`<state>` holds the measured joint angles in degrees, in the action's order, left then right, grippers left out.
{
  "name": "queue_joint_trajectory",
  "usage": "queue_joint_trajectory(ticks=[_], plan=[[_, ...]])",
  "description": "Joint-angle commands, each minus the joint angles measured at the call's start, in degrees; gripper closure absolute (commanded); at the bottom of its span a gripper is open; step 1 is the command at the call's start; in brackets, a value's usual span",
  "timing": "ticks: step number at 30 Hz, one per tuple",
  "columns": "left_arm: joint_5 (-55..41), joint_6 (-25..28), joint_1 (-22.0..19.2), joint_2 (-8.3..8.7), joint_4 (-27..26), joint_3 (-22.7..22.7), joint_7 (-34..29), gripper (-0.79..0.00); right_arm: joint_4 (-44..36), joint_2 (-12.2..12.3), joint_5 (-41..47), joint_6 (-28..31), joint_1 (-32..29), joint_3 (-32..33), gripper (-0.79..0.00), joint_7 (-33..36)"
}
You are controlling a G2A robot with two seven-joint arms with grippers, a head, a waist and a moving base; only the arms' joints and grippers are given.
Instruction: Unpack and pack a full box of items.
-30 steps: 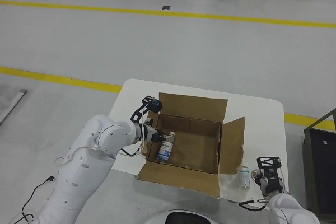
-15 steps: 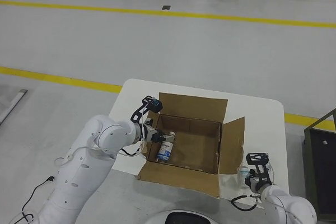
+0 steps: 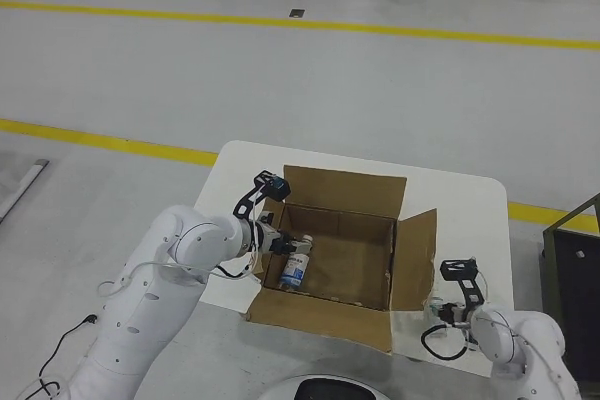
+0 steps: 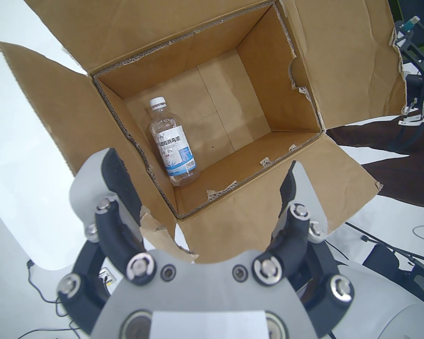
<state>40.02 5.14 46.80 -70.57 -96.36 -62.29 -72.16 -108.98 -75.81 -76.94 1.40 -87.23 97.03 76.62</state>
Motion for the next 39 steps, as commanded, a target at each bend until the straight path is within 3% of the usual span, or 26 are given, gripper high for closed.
queue_joint_trajectory(ticks=[1, 7, 12, 14, 16, 20, 24, 29, 39], plan=[[0.00, 0.00, 0.00, 0.00, 0.00, 0.00, 0.00, -0.785, 1.97, 0.11, 0.07, 0.16, 1.22, -0.23, -0.785, 0.34], [0.00, 0.00, 0.00, 0.00, 0.00, 0.00, 0.00, -0.785, 6.53, 0.28, -0.02, 0.21, 3.30, -1.71, -0.779, -0.05], [0.00, 0.00, 0.00, 0.00, 0.00, 0.00, 0.00, -0.785, 9.77, 0.30, -0.05, -0.30, 4.52, -3.39, -0.628, -1.40], [0.00, 0.00, 0.00, 0.00, 0.00, 0.00, 0.00, -0.785, 11.08, 0.31, -0.40, -0.44, 5.01, -4.13, -0.613, -1.84], [0.00, 0.00, 0.00, 0.00, 0.00, 0.00, 0.00, -0.785, 12.22, 0.31, -0.48, -0.73, 5.47, -4.75, -0.520, -2.27], [0.00, 0.00, 0.00, 0.00, 0.00, 0.00, 0.00, -0.785, 14.13, 0.34, -0.94, -1.01, 6.18, -5.93, -0.425, -2.88], [0.00, 0.00, 0.00, 0.00, 0.00, 0.00, 0.00, -0.785, 15.53, 0.40, -1.75, -1.65, 6.81, -6.69, -0.471, -3.29], [0.00, 0.00, 0.00, 0.00, 0.00, 0.00, 0.00, -0.785, 16.92, 0.49, -2.14, -2.40, 7.34, -7.18, -0.391, -3.73], [0.00, 0.00, 0.00, 0.00, 0.00, 0.00, 0.00, -0.785, 19.32, 0.64, -2.93, -3.36, 8.11, -8.23, -0.326, -4.54]])
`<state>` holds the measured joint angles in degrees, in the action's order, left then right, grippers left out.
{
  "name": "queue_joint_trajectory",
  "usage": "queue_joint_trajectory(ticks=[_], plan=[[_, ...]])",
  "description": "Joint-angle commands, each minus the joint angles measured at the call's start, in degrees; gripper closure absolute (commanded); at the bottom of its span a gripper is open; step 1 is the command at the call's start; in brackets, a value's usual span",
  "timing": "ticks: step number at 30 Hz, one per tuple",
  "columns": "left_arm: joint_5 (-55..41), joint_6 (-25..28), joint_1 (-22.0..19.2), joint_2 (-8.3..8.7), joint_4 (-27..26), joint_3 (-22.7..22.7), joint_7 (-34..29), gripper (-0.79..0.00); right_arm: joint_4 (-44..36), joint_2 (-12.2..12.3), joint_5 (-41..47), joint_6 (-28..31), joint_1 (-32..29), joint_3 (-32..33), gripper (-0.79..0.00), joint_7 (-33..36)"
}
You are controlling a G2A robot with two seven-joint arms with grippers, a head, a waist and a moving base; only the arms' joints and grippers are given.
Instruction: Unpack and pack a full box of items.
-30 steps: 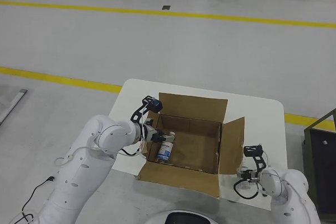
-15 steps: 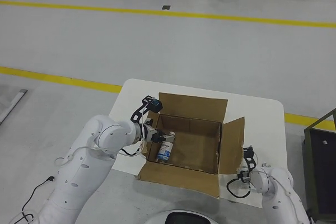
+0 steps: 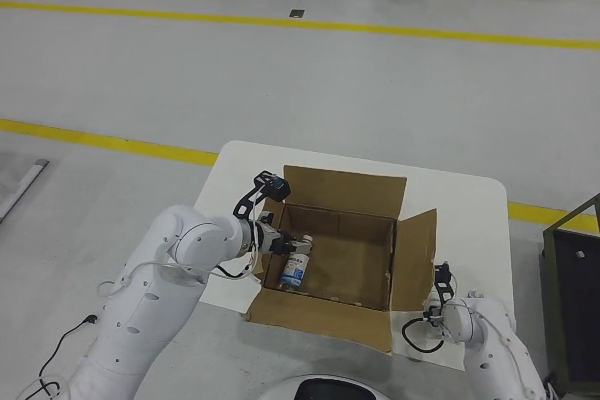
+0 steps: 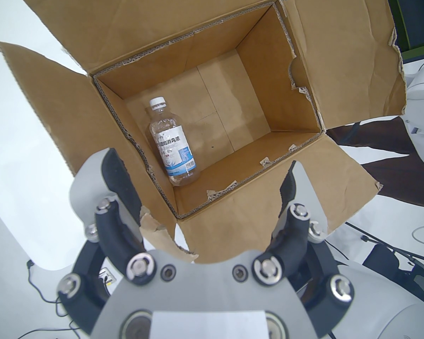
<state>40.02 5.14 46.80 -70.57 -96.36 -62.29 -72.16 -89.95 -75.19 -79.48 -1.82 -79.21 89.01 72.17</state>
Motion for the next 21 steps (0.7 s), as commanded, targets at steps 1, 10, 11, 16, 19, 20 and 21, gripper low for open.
queue_joint_trajectory(ticks=[1, 10, 11, 16, 19, 20, 21], plan=[[0.00, 0.00, 0.00, 0.00, 0.00, 0.00, 0.00, -0.785, 0.48, 0.02, -0.52, -0.38, 0.16, -0.34, -0.289, -0.22], [0.00, 0.00, 0.00, 0.00, 0.00, 0.00, 0.00, -0.785, -3.24, 0.31, 3.42, -2.08, -0.91, 2.86, 0.000, -1.45], [0.00, 0.00, 0.00, 0.00, 0.00, 0.00, 0.00, -0.785, -4.90, 0.36, 5.70, -2.39, -1.31, 4.33, 0.000, -1.89], [0.00, 0.00, 0.00, 0.00, 0.00, 0.00, 0.00, -0.785, -14.94, 0.67, 18.61, -1.29, -5.00, 12.57, 0.000, -4.05], [0.00, 0.00, 0.00, 0.00, 0.00, 0.00, 0.00, -0.785, -21.37, 0.86, 26.39, -0.55, -7.41, 17.75, 0.000, -4.84], [0.36, 0.25, 0.47, 0.05, -0.34, -0.05, 1.26, -0.785, -23.84, 0.91, 29.75, -0.55, -8.26, 19.68, 0.000, -4.90], [1.52, 0.62, 0.68, 0.17, -1.32, -0.30, 2.21, -0.785, -25.85, 0.97, 32.01, -0.36, -8.77, 20.95, 0.000, -4.97]])
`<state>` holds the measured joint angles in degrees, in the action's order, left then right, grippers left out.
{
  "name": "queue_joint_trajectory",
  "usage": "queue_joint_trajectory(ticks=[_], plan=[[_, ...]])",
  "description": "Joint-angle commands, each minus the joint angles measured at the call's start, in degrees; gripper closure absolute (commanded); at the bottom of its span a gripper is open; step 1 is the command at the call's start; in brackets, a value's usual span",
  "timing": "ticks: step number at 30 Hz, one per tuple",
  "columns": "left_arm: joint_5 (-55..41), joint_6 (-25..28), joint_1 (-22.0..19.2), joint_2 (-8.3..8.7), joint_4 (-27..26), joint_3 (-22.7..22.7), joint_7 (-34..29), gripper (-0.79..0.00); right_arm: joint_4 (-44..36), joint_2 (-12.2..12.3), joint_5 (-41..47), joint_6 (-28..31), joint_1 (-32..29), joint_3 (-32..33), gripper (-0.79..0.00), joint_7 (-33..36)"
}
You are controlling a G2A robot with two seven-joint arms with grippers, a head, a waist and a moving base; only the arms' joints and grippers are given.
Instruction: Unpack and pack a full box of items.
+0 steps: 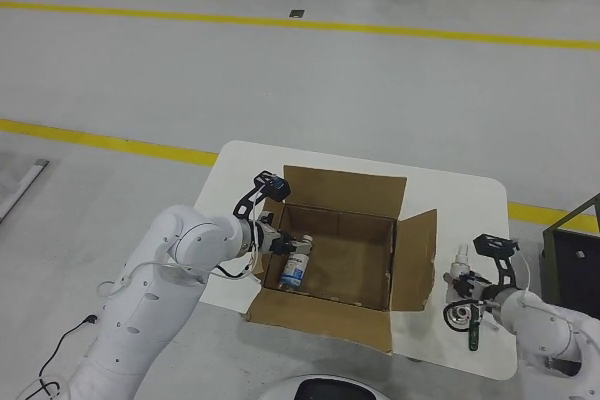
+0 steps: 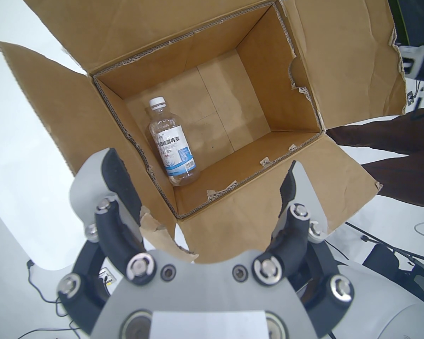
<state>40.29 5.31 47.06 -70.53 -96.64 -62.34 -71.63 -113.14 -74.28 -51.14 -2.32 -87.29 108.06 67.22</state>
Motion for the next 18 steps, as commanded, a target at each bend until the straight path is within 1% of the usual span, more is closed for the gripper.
queue_joint_trajectory(ticks=[1, 3, 6, 10, 14, 16, 18], plan=[[1.80, 0.52, 0.66, 0.23, -1.64, -0.42, 1.93, -0.785, -3.58, 0.09, 4.92, 0.19, -1.16, 2.59, 0.000, 0.02], [3.65, 0.11, 1.44, 0.60, -4.51, -1.65, 2.70, -0.785, -7.34, 0.16, 9.78, 0.70, -2.46, 4.25, 0.000, 0.26], [6.79, -0.17, 2.90, 1.17, -8.23, -3.80, 4.26, -0.785, -11.88, 0.23, 13.87, 1.65, -3.81, 5.22, 0.000, -1.26], [10.57, -1.36, 5.25, 1.82, -11.28, -6.81, 6.72, -0.785, -16.41, 0.20, 16.43, 2.53, -6.95, 3.83, 0.000, -3.00], [11.45, -4.06, 7.47, 2.27, -12.50, -10.30, 8.78, -0.785, -20.64, 0.29, 14.81, 2.18, -8.51, -0.55, 0.000, -4.75], [9.06, -5.04, 8.16, 2.32, -12.44, -11.65, 9.19, -0.785, -21.50, 0.39, 11.91, 2.01, -8.29, -3.29, 0.000, -6.29], [9.06, -5.04, 8.16, 2.32, -12.44, -11.65, 9.19, -0.785, -21.50, 0.43, 9.96, 1.38, -7.90, -6.40, 0.000, -7.58]])
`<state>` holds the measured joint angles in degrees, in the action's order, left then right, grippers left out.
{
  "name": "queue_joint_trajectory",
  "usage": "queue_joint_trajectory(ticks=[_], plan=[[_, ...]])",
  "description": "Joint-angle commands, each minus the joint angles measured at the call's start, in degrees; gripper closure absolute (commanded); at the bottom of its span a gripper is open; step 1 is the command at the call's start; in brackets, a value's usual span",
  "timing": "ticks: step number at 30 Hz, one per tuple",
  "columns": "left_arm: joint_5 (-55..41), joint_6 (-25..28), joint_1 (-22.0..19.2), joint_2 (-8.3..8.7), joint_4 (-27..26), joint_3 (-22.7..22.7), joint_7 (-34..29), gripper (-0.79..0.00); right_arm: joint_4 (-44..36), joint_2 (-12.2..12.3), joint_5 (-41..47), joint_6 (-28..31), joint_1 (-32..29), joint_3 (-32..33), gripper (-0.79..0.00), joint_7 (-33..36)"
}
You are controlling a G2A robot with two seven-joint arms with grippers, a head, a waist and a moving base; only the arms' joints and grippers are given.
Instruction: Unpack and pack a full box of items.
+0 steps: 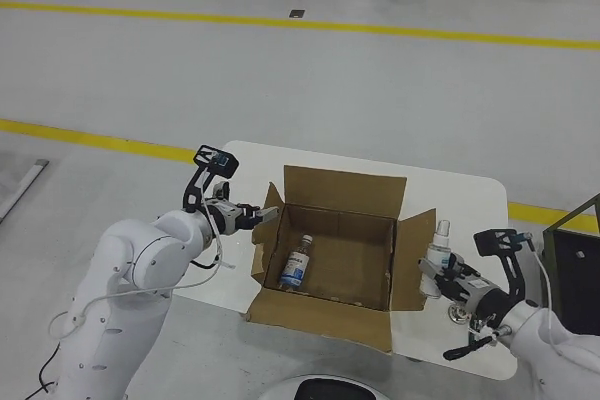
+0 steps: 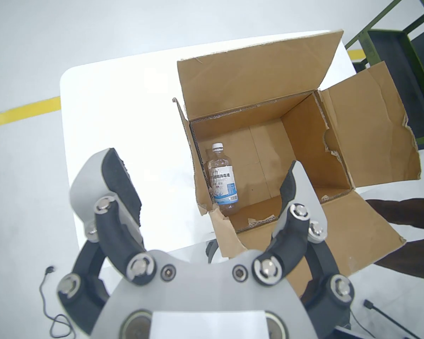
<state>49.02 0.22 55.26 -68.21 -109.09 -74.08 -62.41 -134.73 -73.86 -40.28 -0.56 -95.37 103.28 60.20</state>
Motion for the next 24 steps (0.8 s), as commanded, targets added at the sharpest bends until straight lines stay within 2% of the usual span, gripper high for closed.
queue_joint_trajectory(ticks=[1, 3, 14, 17, 21, 24], plan=[[0.33, 0.06, -0.04, -0.01, 0.01, 0.09, -0.02, -0.785, 0.11, 0.04, -2.12, -0.99, 0.29, -3.57, 0.000, -1.00], [0.33, 0.06, -0.04, -0.01, 0.01, 0.09, -0.02, -0.785, 0.75, 0.10, -4.36, -1.45, 0.50, -5.81, 0.000, -1.56], [0.33, 0.06, -0.04, -0.01, 0.01, 0.09, -0.02, -0.785, 0.75, 0.10, -4.36, -1.45, 0.50, -5.81, 0.000, -1.56], [0.33, 0.06, -0.04, -0.01, 0.01, 0.09, -0.02, -0.785, 1.34, 0.13, -4.14, -1.76, 0.61, -6.21, 0.000, -3.44], [0.33, 0.06, -0.04, -0.01, 0.01, 0.09, -0.02, -0.785, 2.99, -0.11, -3.79, -5.38, 4.41, -11.53, 0.000, -6.59], [0.33, 0.06, -0.04, -0.01, 0.01, 0.09, -0.02, -0.785, 8.40, -0.66, -4.45, -10.65, 10.95, -18.84, 0.000, -8.95]])
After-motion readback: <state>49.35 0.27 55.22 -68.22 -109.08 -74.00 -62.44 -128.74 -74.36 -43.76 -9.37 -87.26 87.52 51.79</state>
